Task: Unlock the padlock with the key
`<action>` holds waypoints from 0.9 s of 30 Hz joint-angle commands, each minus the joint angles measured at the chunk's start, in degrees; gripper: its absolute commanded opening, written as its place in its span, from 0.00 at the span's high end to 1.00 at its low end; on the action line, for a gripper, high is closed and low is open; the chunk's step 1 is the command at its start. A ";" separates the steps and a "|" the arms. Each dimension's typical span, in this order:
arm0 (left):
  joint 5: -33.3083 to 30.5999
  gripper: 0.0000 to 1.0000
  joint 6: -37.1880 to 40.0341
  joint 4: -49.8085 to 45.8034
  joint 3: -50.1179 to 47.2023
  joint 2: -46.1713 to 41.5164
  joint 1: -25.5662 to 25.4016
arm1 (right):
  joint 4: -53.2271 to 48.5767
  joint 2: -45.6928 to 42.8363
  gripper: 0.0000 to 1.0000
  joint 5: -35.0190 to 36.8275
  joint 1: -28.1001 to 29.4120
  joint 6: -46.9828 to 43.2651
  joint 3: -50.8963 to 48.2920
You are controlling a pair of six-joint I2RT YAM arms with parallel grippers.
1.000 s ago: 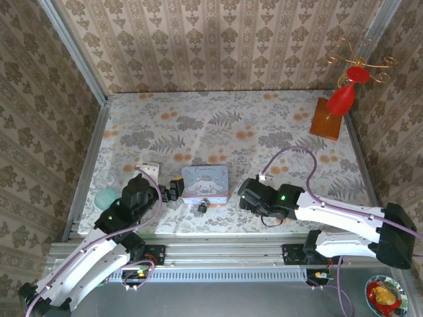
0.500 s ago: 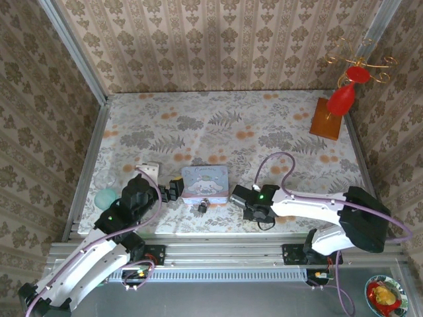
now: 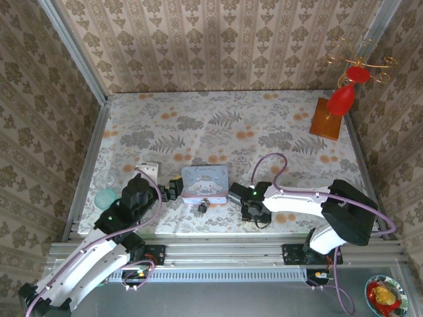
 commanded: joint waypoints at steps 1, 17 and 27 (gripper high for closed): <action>-1.52 0.00 1.24 0.20 -0.28 -0.54 -0.37 | 4.06 -0.10 0.51 -0.93 -2.97 -3.31 -0.35; -3.30 0.00 1.26 -0.69 -0.28 -1.63 -0.41 | -4.74 -2.84 0.55 5.65 -7.13 -13.64 6.10; -3.29 0.00 1.25 -0.23 -0.52 -1.44 -0.43 | 0.19 -10.51 0.59 1.60 -4.53 0.43 -2.69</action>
